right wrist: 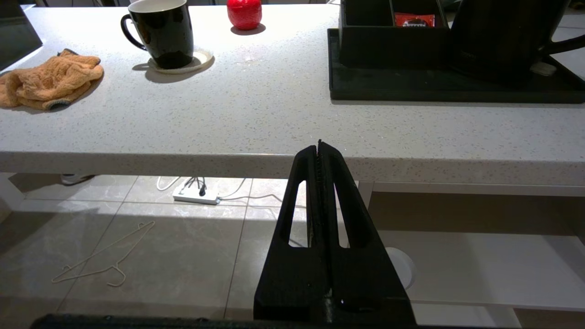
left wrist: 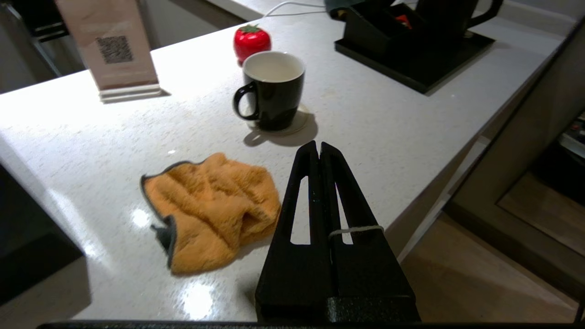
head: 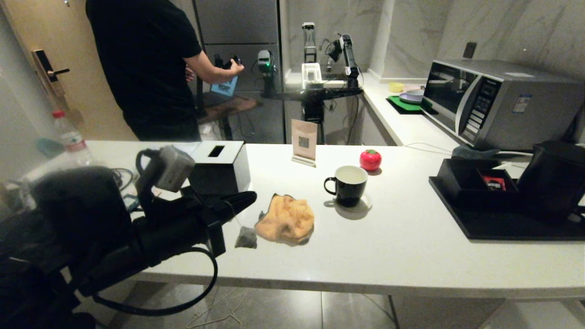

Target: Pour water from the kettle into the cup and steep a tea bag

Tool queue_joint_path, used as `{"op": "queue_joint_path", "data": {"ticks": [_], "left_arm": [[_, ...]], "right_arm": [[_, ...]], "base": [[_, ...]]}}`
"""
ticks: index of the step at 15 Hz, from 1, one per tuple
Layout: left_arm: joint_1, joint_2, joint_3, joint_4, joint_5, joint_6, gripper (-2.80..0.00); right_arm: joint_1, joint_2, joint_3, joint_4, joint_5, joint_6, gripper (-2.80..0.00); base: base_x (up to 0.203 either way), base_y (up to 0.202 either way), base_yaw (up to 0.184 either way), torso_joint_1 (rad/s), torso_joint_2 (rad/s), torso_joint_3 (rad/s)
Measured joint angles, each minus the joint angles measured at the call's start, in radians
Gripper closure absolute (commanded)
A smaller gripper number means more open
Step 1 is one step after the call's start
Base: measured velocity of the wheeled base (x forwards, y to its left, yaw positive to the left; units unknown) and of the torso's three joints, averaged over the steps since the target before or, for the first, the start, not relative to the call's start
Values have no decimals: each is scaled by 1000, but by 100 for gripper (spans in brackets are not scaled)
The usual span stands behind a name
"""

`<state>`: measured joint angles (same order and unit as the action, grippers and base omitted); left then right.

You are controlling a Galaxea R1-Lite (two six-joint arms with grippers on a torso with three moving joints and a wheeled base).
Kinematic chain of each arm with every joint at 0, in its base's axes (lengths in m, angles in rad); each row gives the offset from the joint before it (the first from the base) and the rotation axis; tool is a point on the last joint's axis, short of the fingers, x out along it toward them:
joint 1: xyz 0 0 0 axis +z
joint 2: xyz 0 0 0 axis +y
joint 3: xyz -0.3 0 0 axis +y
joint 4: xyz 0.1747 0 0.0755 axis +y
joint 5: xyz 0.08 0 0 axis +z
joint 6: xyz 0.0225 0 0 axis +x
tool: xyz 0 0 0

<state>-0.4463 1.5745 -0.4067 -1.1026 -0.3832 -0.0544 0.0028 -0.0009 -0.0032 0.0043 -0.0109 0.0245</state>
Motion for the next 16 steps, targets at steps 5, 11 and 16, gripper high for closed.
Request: {"op": "queue_joint_path", "data": {"ticks": [5, 11, 16], "left_arm": [[49, -28, 46, 1, 1, -1, 0], [49, -23, 34, 1, 0, 1, 0], [47, -27, 41, 0, -8, 4, 0]], "right_arm": [[0, 0, 0, 0, 0, 0, 0], [0, 0, 0, 0, 0, 0, 0], [0, 0, 0, 0, 0, 0, 0]], "base": [[0, 0, 0, 0, 0, 0], [0, 0, 0, 0, 0, 0], [0, 0, 0, 0, 0, 0]]}}
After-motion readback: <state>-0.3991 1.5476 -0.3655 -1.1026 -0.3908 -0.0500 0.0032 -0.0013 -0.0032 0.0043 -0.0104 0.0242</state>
